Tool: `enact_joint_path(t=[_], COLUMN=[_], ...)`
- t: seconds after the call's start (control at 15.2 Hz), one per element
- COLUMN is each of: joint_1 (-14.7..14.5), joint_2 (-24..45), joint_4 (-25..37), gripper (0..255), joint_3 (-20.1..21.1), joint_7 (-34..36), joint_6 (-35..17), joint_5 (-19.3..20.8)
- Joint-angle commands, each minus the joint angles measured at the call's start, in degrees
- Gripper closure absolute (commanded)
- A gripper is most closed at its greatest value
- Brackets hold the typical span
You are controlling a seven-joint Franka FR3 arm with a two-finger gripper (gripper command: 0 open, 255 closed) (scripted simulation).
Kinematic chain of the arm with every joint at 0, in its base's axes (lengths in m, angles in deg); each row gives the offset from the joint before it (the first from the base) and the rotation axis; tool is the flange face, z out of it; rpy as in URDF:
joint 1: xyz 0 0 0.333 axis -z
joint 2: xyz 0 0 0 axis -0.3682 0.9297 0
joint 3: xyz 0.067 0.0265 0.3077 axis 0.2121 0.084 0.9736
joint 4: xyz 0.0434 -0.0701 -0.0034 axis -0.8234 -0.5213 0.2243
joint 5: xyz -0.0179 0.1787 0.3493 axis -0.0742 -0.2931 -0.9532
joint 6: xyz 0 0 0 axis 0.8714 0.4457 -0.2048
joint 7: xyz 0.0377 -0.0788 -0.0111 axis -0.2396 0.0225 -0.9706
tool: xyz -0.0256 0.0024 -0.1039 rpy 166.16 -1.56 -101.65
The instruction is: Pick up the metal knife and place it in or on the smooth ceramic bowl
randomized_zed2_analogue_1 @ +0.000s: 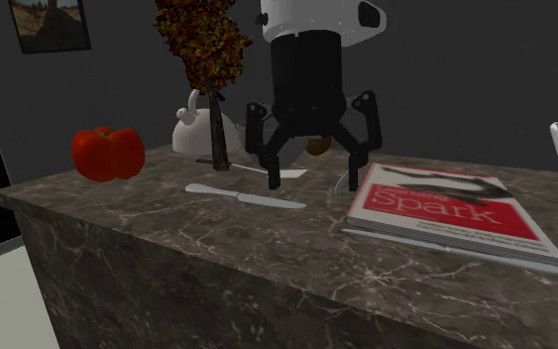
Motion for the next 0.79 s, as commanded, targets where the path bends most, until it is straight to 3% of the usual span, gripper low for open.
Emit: enact_joint_path(t=[0.0, 0.33, 0.73], joint_1=[0.0, -8.1, -17.2], joint_2=[0.0, 10.1, 18.7], joint_4=[0.0, 5.1, 10.1], gripper=[0, 0, 0], joint_3=[0.0, -3.6, -5.3], joint_7=[0.0, -22.9, -49.8], joint_6=[0.0, -5.7, -10.3], joint_5=[0.0, 2.1, 1.6])
